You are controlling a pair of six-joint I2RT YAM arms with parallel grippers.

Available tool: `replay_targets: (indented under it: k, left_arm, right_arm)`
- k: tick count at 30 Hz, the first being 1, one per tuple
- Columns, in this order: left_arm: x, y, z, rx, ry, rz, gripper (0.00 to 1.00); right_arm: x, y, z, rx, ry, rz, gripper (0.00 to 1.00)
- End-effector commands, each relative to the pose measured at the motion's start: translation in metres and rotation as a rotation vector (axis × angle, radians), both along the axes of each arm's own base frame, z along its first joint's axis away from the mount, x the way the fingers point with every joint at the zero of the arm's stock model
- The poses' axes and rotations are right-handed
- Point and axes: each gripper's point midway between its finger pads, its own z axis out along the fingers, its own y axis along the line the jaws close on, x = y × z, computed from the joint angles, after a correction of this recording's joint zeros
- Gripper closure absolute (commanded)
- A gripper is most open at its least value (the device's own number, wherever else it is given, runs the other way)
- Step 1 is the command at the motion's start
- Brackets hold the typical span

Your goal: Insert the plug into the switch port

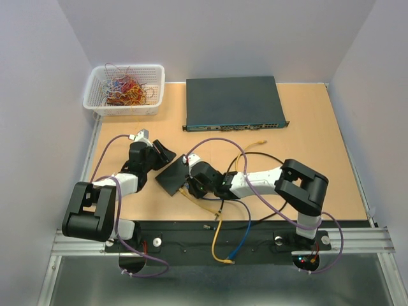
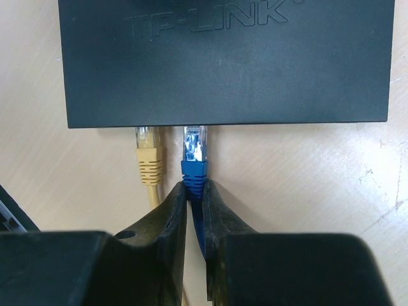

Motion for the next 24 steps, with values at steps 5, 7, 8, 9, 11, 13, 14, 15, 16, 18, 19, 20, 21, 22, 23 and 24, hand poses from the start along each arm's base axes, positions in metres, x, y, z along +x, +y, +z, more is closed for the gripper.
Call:
replay_targets:
  k: [5, 7, 8, 9, 11, 13, 14, 15, 16, 18, 19, 20, 21, 22, 23, 24]
  left_arm:
    - [-0.008, -0.002, -0.006, -0.027, 0.006, -0.007, 0.42]
    - [-0.011, -0.005, -0.007, -0.048, 0.018, -0.018, 0.42]
    - [-0.013, -0.006, -0.009, -0.058, 0.031, -0.018, 0.42]
    - [-0.015, -0.007, -0.01, -0.063, 0.037, -0.018, 0.42]
    - [-0.019, -0.008, -0.015, -0.076, 0.061, -0.016, 0.42]
    - [-0.022, -0.01, -0.018, -0.079, 0.074, -0.02, 0.43]
    - [-0.023, -0.009, -0.021, -0.078, 0.082, -0.018, 0.43]
    - [-0.024, -0.009, -0.022, -0.078, 0.088, -0.017, 0.43]
    - [-0.025, -0.01, -0.024, -0.081, 0.095, -0.019, 0.43]
    - [-0.029, -0.012, -0.029, -0.083, 0.112, -0.025, 0.44]
    - [-0.031, -0.013, -0.03, -0.088, 0.119, -0.028, 0.44]
    - [-0.033, -0.015, -0.031, -0.093, 0.125, -0.032, 0.44]
    - [-0.035, -0.017, -0.031, -0.097, 0.128, -0.037, 0.44]
    - [-0.036, -0.018, -0.032, -0.1, 0.13, -0.041, 0.44]
    - [-0.039, -0.02, -0.034, -0.102, 0.136, -0.044, 0.44]
    - [-0.04, -0.021, -0.034, -0.104, 0.138, -0.047, 0.44]
  right_arm:
    - [0.002, 0.013, 0.001, -0.007, 0.007, -0.004, 1.0]
    - [0.006, 0.016, 0.004, -0.006, 0.0, -0.016, 1.0]
    - [0.007, 0.015, 0.001, -0.015, 0.0, -0.02, 1.0]
    - [0.008, 0.016, 0.001, -0.017, -0.001, -0.023, 1.0]
    - [0.01, 0.018, 0.003, -0.019, -0.008, -0.028, 0.99]
    - [0.012, 0.018, 0.003, -0.024, -0.012, -0.038, 0.99]
    - [0.014, 0.019, 0.004, -0.024, -0.018, -0.04, 1.0]
    - [0.016, 0.018, 0.003, -0.032, -0.022, -0.05, 0.99]
    - [0.018, 0.02, 0.005, -0.029, -0.026, -0.053, 1.0]
    - [0.021, 0.019, 0.003, -0.043, -0.031, -0.069, 1.0]
    - [0.022, 0.019, 0.003, -0.047, -0.034, -0.078, 1.0]
    - [0.024, 0.019, 0.003, -0.05, -0.038, -0.087, 0.99]
    - [0.027, 0.019, 0.003, -0.058, -0.047, -0.098, 0.99]
    - [0.029, 0.019, 0.003, -0.06, -0.049, -0.105, 1.0]
    - [0.03, 0.019, 0.004, -0.063, -0.053, -0.112, 1.0]
    - [0.032, 0.02, 0.005, -0.062, -0.061, -0.118, 1.0]
